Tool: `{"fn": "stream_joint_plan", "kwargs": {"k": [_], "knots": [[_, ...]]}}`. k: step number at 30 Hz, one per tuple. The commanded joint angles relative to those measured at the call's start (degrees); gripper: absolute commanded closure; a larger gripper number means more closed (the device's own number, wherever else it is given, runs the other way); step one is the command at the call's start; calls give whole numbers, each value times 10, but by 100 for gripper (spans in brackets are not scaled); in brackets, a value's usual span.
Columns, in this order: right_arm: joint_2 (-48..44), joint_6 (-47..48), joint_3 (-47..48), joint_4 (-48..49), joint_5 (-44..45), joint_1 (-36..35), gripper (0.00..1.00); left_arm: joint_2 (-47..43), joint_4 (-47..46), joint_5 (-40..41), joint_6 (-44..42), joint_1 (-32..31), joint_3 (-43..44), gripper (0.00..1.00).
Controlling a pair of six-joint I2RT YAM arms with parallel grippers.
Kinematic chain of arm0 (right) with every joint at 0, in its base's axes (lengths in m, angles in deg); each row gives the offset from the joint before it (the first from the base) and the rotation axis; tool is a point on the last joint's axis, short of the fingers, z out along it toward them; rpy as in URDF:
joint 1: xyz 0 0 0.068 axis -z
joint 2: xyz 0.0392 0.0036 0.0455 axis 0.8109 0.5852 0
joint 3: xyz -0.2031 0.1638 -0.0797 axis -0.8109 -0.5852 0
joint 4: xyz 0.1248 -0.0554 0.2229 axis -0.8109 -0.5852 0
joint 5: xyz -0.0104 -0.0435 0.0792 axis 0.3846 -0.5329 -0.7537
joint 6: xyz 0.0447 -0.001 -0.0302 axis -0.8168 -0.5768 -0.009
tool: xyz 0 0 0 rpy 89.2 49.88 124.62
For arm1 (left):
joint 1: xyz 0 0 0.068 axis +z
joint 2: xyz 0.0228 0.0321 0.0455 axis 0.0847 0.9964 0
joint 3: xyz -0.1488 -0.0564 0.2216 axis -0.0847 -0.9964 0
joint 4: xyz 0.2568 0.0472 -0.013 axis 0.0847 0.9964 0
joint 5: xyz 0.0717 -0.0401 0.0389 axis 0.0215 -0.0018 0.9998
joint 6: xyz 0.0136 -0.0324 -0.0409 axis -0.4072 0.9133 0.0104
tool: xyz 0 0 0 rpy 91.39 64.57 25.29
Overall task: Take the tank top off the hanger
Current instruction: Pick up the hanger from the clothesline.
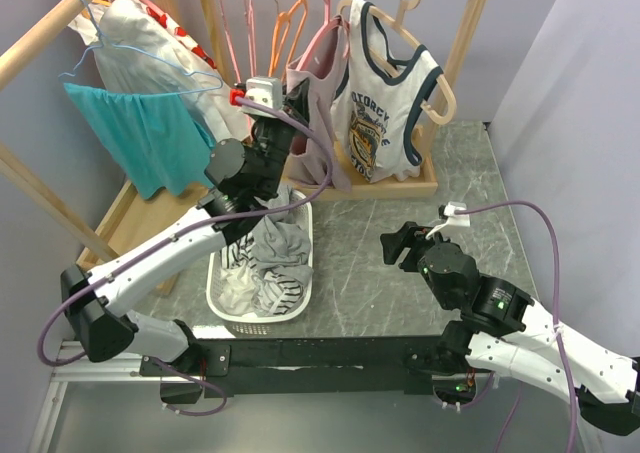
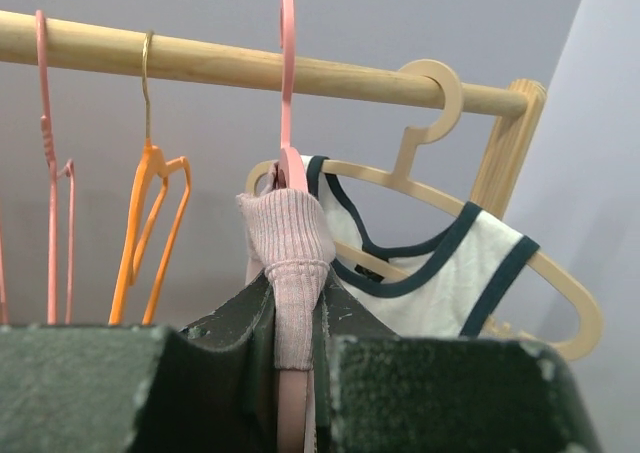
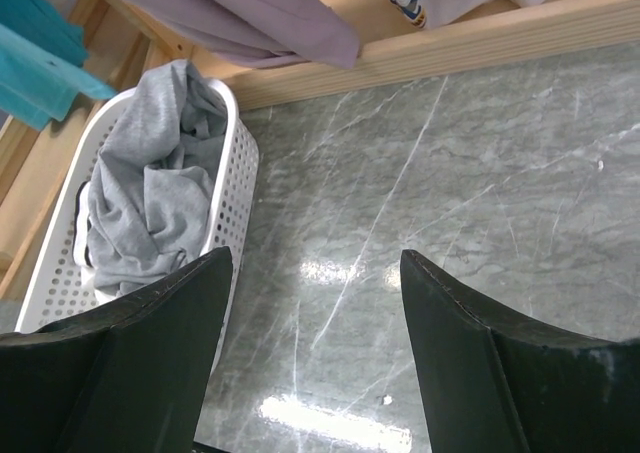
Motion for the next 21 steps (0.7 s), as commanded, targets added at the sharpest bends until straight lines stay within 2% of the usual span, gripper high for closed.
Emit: {"fn": "stream_joint_plan", "kwargs": {"k": [1,7,14,21], "knots": [[0,-1,11,8,22,7,24,-73,5,-48,36,-5,29,99],[2,17,46,-2,25,20,24,-172,65,-94,99,-12,-39,99],[23,28,95,-16,16,34,23,-237,223,-170,134,-12,-56,99],[-20,18,158,-25,2,34,24,-300,342,-312,184,-11,-95,99]]}}
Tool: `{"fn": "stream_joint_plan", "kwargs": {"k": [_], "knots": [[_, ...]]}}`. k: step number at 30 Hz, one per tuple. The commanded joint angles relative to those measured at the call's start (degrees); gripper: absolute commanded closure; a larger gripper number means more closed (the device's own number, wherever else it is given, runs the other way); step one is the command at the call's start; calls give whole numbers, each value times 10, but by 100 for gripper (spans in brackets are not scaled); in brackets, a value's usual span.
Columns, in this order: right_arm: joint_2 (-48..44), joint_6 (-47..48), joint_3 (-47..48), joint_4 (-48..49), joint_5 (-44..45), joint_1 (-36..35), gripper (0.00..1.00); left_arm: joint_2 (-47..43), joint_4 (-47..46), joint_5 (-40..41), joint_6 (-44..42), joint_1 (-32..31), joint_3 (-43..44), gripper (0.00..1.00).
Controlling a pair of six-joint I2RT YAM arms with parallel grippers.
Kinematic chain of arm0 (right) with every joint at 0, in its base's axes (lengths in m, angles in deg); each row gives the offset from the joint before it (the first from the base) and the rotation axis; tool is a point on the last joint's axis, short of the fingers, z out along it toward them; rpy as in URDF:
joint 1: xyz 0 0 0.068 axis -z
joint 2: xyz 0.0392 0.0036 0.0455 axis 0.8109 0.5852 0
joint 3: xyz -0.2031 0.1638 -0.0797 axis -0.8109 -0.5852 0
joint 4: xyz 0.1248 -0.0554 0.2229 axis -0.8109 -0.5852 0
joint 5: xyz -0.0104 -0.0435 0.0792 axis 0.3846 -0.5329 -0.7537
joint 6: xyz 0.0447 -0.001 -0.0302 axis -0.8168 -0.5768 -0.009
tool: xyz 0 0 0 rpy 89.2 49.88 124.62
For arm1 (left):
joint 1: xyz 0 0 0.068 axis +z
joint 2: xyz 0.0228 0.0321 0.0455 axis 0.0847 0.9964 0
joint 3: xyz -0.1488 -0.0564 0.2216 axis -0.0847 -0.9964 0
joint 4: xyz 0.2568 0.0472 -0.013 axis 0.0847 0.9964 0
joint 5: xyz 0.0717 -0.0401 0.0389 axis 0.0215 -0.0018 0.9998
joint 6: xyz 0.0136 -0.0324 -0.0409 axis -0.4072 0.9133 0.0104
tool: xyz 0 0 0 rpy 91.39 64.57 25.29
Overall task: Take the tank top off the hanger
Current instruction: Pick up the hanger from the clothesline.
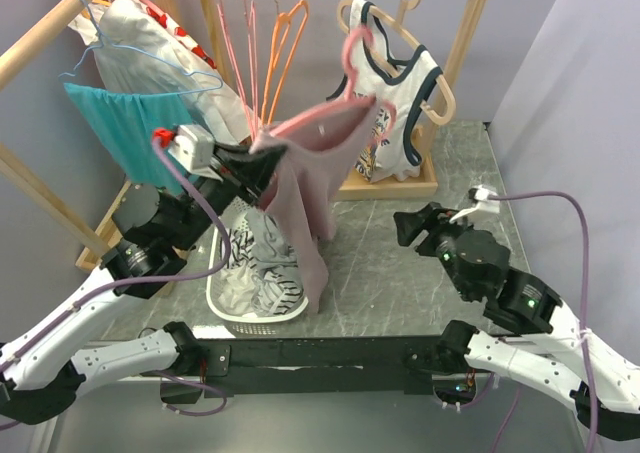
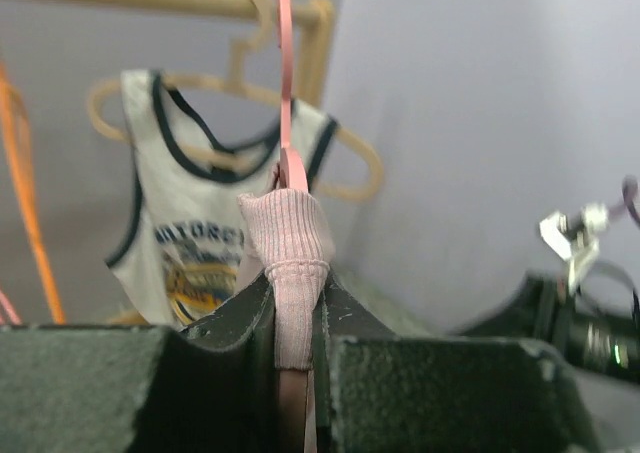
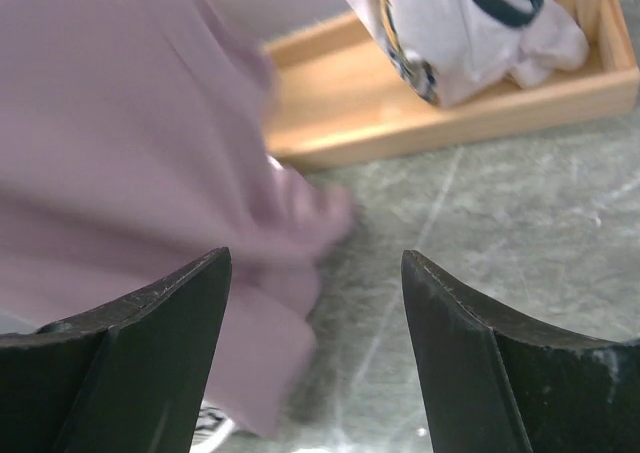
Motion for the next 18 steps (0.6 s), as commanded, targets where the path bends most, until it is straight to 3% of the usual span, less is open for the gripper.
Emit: {"fn": "stream_joint_plan", "kwargs": {"k": [1,4,12,18], "knots": [[-38,1,48,10,1,3,24,-28,70,-121,50,-2,-4,99],[-56,7,62,11,9,3,24,-41,96,-174,82,-3,-19,99],[-33,-7,71,1,32,4,24,-78,47,-222,153,-3,-88,99],[-9,-72,71,-18,40,4,34,-92,36,-223,159,-4,-95,99]]}}
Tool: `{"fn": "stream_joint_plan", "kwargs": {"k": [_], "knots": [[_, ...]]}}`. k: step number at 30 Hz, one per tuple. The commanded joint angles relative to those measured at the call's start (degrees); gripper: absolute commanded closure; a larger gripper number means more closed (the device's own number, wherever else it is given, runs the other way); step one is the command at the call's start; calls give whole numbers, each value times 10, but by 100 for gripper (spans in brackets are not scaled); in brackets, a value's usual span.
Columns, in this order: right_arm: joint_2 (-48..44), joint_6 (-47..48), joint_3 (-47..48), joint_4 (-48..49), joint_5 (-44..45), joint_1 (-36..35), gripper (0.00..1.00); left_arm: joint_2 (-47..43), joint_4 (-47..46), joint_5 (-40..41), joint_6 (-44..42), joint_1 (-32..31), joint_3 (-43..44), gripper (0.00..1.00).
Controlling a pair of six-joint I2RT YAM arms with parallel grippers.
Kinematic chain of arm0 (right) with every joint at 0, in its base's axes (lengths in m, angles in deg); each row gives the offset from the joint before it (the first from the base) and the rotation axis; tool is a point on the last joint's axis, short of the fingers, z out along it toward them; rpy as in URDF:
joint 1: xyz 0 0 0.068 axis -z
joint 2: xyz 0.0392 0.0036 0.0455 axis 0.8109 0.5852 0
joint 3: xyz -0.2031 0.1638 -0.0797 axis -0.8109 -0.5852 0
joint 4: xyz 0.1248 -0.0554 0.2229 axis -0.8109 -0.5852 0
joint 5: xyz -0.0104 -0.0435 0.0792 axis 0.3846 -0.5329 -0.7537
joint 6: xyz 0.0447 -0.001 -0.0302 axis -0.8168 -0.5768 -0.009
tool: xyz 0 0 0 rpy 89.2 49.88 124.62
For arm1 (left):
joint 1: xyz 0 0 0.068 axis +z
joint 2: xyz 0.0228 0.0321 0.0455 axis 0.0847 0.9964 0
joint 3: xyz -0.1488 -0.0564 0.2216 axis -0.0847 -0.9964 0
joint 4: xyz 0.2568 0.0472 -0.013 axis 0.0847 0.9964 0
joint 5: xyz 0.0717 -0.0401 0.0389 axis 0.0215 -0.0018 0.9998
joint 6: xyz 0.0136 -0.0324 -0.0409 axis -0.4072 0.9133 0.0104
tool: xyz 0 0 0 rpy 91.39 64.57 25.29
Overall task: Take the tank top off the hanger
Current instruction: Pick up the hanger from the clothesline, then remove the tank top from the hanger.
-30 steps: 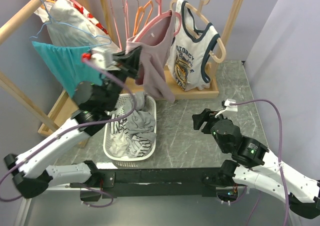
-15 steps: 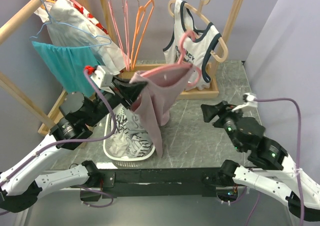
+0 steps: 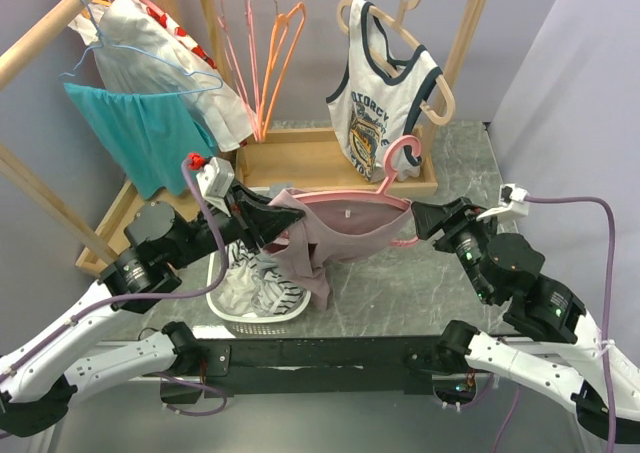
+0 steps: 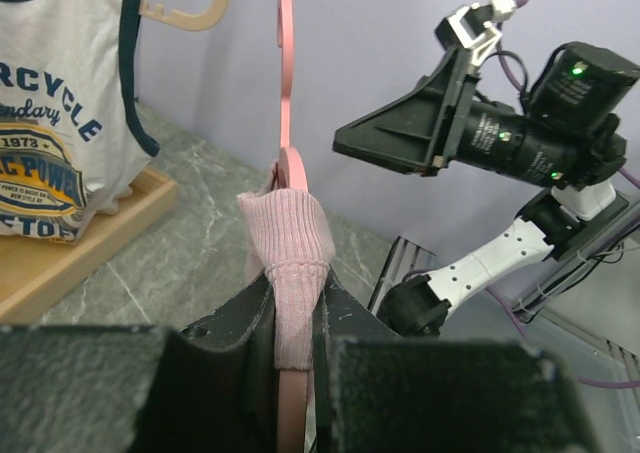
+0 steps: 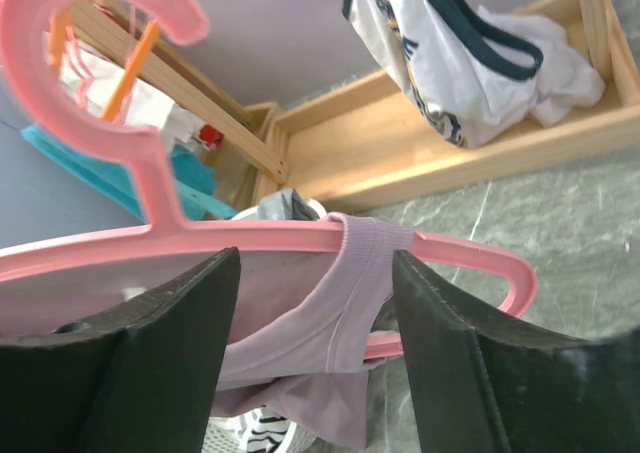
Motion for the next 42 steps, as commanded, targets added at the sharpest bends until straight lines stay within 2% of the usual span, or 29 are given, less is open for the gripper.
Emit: {"fn": "stream_joint_plan", "kwargs": {"k": [1,6,13,17,20,23,24,26,27,29,30,35,42], "knots": [[21,-64,9,-24,23,5,34,-25,-70,-16,20,-3,2,99],[16,-107,-16,-10,9,5,39,-25,-66,-17,15,-3,12,99],[42,-103,-26,30,-3,12,36,-28,-65,-16,17,-3,18,99],[65,-115,-17,16,-34,41,39,-32,-67,-9,20,-3,16,99],[77,-115,-14,11,-61,63,48,-32,-62,-5,19,-3,18,99],[76,-105,-26,33,-79,77,62,-32,-61,-3,18,-3,17,99],[76,-101,-27,36,-87,80,70,-31,-60,-2,18,-3,18,99],[79,-99,-30,34,-93,93,74,-28,-57,-4,17,-3,22,99],[80,-96,-30,34,-98,96,83,-27,-56,-2,17,-3,23,99],[78,-94,-34,34,-99,106,90,-26,-55,-1,13,-3,25,99],[77,-89,-36,34,-96,109,98,-25,-52,-1,12,-3,26,99],[63,-81,-29,-5,-61,142,100,-27,-38,6,-1,-3,39,99],[81,-37,-36,-49,-86,263,100,-40,-15,11,-11,-3,47,99]]}}
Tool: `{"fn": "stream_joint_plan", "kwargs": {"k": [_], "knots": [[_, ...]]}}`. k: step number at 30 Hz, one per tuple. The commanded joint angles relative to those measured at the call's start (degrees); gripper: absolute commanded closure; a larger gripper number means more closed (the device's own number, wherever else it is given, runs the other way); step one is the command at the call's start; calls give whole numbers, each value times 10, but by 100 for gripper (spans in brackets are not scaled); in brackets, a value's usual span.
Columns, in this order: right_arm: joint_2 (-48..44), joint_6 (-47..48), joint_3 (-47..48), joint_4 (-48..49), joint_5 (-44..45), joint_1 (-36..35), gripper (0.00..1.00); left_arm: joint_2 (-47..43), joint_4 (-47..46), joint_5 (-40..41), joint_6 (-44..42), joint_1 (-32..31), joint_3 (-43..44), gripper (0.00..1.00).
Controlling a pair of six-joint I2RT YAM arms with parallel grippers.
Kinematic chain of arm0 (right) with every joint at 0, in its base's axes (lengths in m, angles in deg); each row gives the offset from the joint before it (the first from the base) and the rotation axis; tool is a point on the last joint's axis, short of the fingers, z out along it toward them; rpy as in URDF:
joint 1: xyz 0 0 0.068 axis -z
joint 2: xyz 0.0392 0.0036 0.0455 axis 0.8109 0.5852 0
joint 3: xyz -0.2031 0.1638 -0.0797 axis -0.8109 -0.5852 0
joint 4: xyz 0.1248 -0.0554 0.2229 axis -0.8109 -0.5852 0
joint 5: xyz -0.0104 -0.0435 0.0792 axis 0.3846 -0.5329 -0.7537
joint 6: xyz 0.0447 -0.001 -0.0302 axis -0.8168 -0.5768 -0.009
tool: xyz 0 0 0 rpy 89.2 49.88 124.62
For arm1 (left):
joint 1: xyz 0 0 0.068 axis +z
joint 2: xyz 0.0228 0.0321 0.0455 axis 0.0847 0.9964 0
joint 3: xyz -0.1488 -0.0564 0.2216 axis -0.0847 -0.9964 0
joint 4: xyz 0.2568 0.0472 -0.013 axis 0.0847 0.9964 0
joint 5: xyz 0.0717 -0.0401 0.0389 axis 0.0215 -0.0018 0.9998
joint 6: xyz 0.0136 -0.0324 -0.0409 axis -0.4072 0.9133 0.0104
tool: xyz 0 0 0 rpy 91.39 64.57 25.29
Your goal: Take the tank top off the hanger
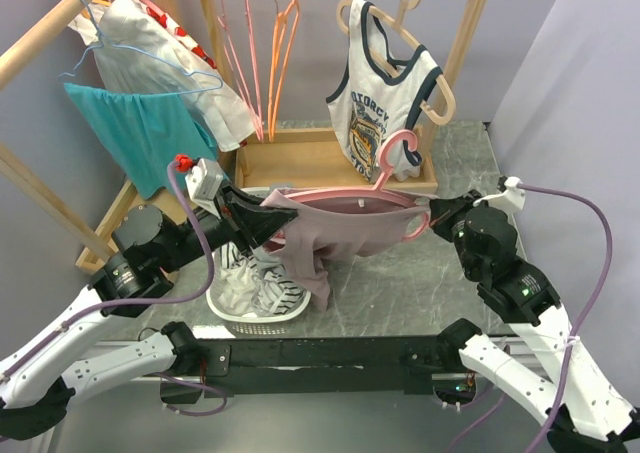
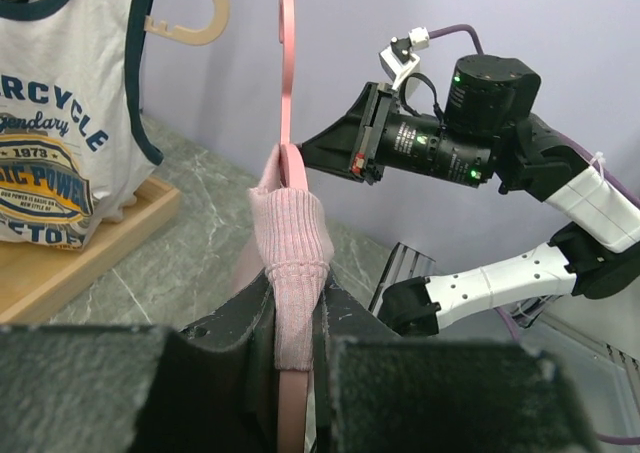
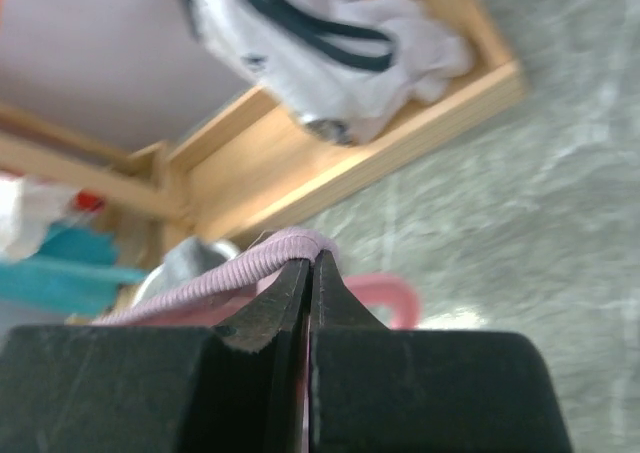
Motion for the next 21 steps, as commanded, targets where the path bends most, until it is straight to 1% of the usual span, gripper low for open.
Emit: {"fn": "stream_joint_plan", "kwargs": {"k": [1,4,7,13,18,21], "knots": [[25,35,-8,-33,-3,64,100,-20,-25,5,-9,-3,38,99],[44,41,-29,-25,-61,87,100,-25,-27,9,-8,-3,41,99],[58,35,-53,-25,-105,91,100,-32,-31,25,-12,-3,39,99],[71,29,-95,-39,-109,94,100,-49,-37,53,-20,-3,40,99],[85,33,-111,-34,-114,114,100,-61,-37,80,-33,-3,49,99],[102,39,-123,-15,-140,123,100,-67,-38,86,-36,-3,53,99]]}}
